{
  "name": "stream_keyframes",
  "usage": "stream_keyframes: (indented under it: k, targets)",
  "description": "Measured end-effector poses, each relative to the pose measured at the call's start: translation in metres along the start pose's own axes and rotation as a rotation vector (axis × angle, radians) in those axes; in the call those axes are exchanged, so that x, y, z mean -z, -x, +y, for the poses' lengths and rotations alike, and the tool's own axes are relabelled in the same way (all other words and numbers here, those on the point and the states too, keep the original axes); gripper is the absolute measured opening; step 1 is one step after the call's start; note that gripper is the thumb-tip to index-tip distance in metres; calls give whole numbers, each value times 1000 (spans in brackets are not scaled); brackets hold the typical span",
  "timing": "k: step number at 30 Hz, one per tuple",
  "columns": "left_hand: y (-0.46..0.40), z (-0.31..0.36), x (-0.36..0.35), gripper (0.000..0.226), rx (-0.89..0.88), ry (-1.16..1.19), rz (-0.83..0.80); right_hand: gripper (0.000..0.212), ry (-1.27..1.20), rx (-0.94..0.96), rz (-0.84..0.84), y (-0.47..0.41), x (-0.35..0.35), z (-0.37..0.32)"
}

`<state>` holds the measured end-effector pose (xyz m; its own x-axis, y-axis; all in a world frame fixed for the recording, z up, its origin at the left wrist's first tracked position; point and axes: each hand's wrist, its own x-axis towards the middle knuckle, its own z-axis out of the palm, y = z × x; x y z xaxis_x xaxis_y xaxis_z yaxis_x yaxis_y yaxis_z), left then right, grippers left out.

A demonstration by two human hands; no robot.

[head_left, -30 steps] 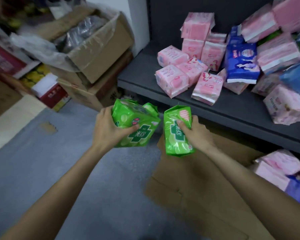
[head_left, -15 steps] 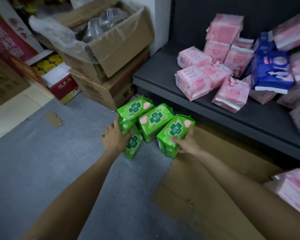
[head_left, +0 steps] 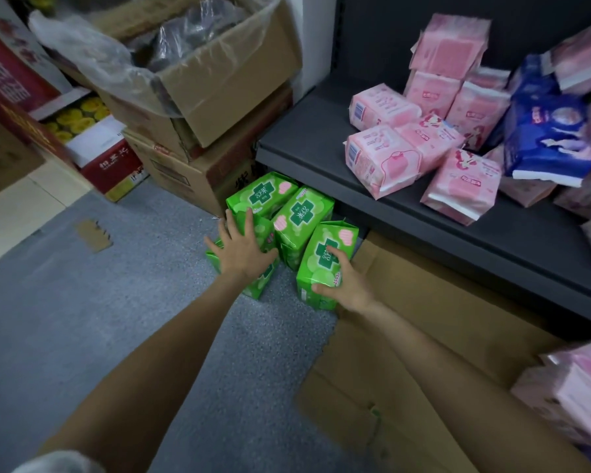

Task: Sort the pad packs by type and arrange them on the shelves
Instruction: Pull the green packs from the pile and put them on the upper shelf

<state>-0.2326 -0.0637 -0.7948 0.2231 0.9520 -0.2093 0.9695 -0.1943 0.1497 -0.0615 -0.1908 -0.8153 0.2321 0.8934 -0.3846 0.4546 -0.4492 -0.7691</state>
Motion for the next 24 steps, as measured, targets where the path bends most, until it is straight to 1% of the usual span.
stream_keyframes:
  k: [2, 4, 8, 10, 11, 12, 13, 15, 16, 18, 19, 21, 23, 24]
  targets:
    - [6, 2, 4, 97, -41, -34, 5, 92, -13, 6, -14, 1, 1, 0]
    - [11, 1, 6, 93, -88, -27, 72, 91, 42, 16, 18, 2, 3, -2]
    - [19, -1, 14, 78, -173, 35, 186, 78, 231, 74, 96, 13, 16, -12]
    - [24, 1, 21, 72, -270, 70, 237, 70, 288, 144, 113, 20, 28, -20]
    - [26, 3, 26, 69, -353, 113, 232, 68, 308, 181, 88, 24, 37, -23]
    - [29, 8, 35, 65, -457, 155, 189, 66, 334, 213, 33, 26, 47, -28]
    - [32, 15, 47, 60, -563, 160, 109, 64, 380, 244, -39, 30, 61, -34]
    - [36, 38, 77, 45, -750, 21, -57, 57, 505, 288, -156, 38, 93, -50]
    - [37, 53, 93, 39, -829, -64, -93, 50, 554, 299, -187, 43, 111, -58]
    - [37, 86, 126, 31, -951, -151, -99, 32, 626, 320, -216, 53, 147, -77]
    - [38, 103, 144, 30, -1007, -159, -82, 25, 649, 331, -216, 60, 164, -87]
    - [41, 137, 184, 33, -1150, -135, 21, 21, 665, 364, -177, 74, 201, -108]
    - [46, 168, 224, 33, -1311, -76, 179, 18, 704, 393, -97, 92, 240, -131]
    - [49, 181, 241, 29, -1385, -53, 279, 17, 721, 410, -39, 101, 258, -142]
